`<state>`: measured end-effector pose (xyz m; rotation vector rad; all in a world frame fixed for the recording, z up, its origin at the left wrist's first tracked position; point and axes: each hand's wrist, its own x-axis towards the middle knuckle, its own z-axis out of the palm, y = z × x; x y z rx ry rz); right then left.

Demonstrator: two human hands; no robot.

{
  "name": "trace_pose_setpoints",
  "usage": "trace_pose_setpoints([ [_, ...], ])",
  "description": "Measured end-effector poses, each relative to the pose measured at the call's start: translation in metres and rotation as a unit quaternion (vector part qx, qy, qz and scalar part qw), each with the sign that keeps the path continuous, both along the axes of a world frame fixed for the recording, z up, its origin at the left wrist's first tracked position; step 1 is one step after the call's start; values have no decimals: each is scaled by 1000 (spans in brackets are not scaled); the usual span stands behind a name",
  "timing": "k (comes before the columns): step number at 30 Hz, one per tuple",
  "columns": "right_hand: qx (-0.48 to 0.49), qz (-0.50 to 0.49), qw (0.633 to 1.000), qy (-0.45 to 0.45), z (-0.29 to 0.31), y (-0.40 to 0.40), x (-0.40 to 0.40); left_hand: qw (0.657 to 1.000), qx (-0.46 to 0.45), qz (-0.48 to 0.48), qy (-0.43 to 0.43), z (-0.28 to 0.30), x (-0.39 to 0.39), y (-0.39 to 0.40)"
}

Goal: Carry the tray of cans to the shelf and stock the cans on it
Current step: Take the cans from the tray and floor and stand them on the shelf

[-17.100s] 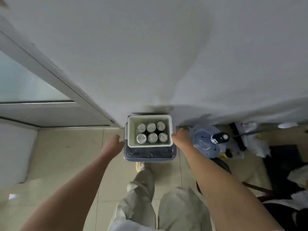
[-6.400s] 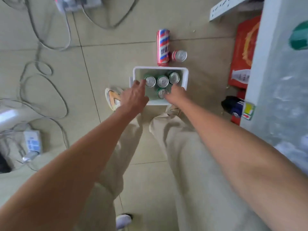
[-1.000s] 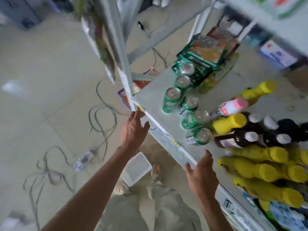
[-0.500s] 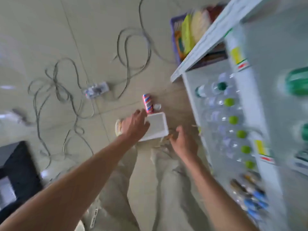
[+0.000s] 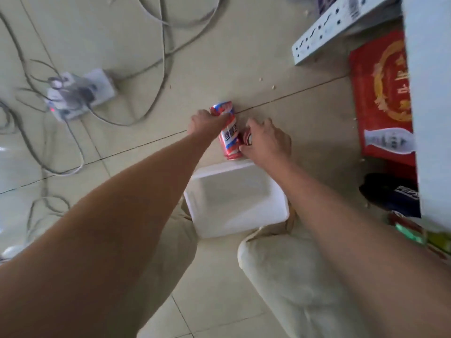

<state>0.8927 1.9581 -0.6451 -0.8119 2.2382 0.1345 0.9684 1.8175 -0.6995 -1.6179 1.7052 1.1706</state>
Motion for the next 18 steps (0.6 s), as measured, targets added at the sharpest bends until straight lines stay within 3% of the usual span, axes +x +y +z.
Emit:
trace_pose_setpoints([
  [2,-26,0,1000,18,-8,3,5,1000,-20,19,15,-16,-14,8],
  [5,-38,-6,999,22,-4,8,9,997,-71,-28,28,-10,-28,15],
  [9,-10,-40,998,48,46,10,14,987,-122,-79,68,51,-8,10],
  [13,-39,-88,991,88,166,8,20,962,-187,-125,153,179,28,-6],
  [18,-102,-220,963,119,383,6,24,933,-211,-165,239,405,40,-20],
])
